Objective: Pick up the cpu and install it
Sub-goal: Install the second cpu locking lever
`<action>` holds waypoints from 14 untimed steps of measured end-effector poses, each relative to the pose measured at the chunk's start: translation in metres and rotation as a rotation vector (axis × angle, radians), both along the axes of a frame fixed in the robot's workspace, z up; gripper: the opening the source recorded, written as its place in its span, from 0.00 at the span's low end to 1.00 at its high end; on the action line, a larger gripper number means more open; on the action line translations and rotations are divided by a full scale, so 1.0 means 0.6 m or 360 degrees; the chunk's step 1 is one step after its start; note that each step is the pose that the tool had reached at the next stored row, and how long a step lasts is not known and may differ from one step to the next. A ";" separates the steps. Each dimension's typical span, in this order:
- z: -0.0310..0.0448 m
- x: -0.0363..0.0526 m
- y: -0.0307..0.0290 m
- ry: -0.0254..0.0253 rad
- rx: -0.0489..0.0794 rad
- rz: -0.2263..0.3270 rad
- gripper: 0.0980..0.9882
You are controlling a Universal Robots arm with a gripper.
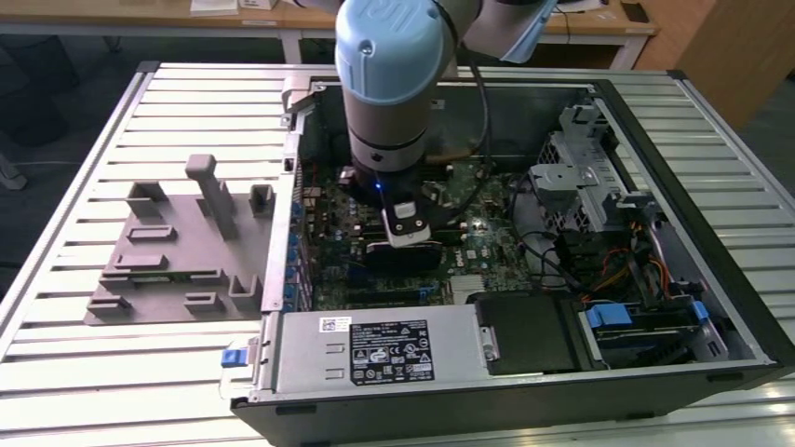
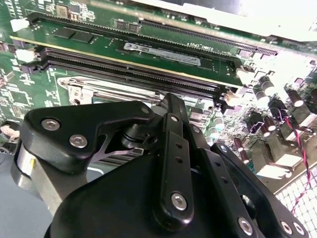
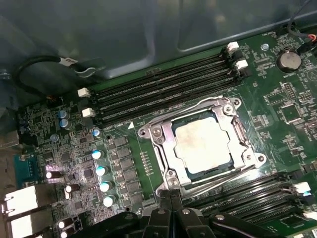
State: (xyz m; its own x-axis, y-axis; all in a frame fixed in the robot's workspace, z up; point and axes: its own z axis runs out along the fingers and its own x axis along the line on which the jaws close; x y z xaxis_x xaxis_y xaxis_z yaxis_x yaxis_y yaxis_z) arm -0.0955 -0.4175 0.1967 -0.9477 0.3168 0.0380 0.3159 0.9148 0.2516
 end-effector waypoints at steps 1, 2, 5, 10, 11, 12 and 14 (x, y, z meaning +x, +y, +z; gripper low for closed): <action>-0.001 -0.001 0.0000 0.00000 0.0002 0.0000 0.01; -0.001 -0.001 -0.0001 0.00002 0.0002 0.0000 0.01; -0.004 -0.003 0.0001 0.00002 0.0003 0.0000 0.01; -0.006 -0.006 0.0017 0.00007 0.0004 0.0000 0.01; -0.006 -0.006 0.0018 0.00006 0.0005 0.0000 0.01; -0.006 -0.006 0.0019 0.00005 0.0005 0.0000 0.01; -0.007 -0.006 0.0022 0.00004 0.0008 0.0000 0.01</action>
State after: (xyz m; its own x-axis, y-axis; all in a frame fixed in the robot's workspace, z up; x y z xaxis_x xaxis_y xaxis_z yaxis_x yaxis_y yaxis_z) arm -0.0991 -0.4162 0.1928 -0.9477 0.3165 0.0398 0.3159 0.9136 0.2559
